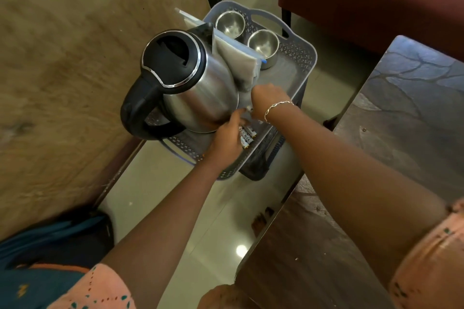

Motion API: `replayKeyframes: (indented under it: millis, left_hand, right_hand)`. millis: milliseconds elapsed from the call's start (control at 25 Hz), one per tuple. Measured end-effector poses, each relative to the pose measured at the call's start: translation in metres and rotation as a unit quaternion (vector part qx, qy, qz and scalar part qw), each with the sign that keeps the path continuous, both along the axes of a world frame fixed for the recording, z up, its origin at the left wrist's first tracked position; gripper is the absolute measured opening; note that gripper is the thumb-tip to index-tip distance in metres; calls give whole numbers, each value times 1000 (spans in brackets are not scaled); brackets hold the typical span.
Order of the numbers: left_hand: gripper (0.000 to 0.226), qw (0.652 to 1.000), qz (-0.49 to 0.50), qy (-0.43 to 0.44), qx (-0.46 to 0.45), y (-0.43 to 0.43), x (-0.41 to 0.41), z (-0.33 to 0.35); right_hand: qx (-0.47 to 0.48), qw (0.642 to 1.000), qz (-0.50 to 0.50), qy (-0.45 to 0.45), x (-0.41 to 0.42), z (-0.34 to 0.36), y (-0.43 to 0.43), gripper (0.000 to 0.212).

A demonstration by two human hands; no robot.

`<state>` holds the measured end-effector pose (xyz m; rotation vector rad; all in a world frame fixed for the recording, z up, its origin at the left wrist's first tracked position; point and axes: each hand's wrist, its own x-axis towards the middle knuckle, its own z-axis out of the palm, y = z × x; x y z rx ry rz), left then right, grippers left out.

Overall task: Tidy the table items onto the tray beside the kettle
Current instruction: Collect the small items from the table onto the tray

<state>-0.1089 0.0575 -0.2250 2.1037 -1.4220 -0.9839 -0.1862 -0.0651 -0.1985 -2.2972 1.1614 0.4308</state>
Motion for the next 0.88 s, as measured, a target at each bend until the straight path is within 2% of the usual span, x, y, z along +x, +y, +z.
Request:
replayKeyframes:
  millis: [120,280,400,680,760,880]
  left_hand:
    - [62,998,53,31,-4,2,-3,-2]
    - [58,997,57,37,-29,0,-7,-4]
    - [59,998,54,21,-30,2,-6,-5]
    - [72,998,27,-52,34,0,-8,-1]
    - [69,995,35,-77,45,-2,-12,0]
    - [65,995,37,-79,37,-2,-15,3]
  right_hand:
    - [-7,1000,4,24,4,-11,8,28]
    - [-4,999,5,32,7,-14,11,26]
    - [-3,999,8,36,6,-15,12,24]
    - [-57,994,73,53,-1,-11,17,22]
    - [-90,989,109,38,-9,-8,19,22]
    - [-157,978,126,-51,-31,-5,19,27]
